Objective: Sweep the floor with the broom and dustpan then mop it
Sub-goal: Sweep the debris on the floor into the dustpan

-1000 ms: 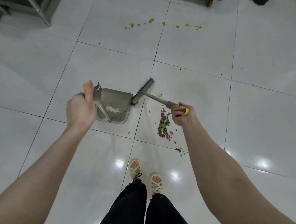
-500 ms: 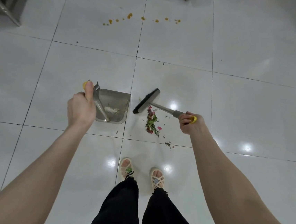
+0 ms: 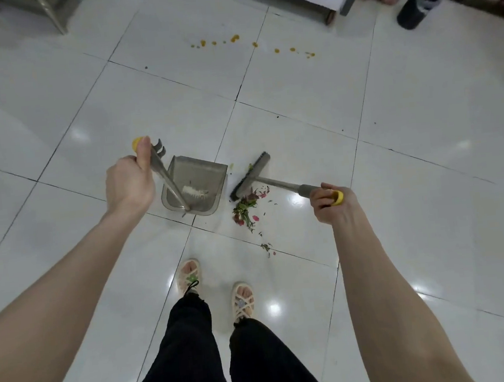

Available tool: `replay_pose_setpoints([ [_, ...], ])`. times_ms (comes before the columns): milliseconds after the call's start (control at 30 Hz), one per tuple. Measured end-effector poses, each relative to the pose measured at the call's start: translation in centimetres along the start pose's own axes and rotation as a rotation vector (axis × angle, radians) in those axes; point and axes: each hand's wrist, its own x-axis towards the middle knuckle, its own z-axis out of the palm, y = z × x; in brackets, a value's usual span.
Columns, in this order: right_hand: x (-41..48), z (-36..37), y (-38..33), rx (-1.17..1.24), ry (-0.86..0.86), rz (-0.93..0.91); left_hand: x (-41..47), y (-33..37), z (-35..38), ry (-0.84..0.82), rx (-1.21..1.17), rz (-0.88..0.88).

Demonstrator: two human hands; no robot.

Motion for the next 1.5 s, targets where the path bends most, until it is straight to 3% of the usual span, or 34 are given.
replay_pose_setpoints([
  [233, 0.3, 1.0, 1.3, -0.116, -0.035, 0.109, -4.5, -1.3, -2.3, 0.089, 0.014, -0.069],
  [500, 2.8, 3.5, 7.6, -0.230, -0.110, 0.258, -5.6, -4.8, -6.0, 0.146, 0.065, -0.100],
  [800, 4.2, 4.9, 13.5, -0.408, -0.054, 0.310, -5.7, -8.1, -7.4, 0.160, 0.062, -0.155],
  [967, 3.3, 4.7, 11.3, -0.583, 0.044, 0.261, -5.9, -7.8, -5.6, 0.136, 0.014, -0.193],
  [1233, 1.4, 2.2, 4.2, -0.652, 0.159, 0.153, -6.5, -7.7, -2.3, 0.103, -0.030, -0.216],
  [1500, -1.8, 2.0, 2.5, -0.713, 0.133, 0.083, -7.0, -7.8, -1.6, 0.067, -0.046, -0.168],
])
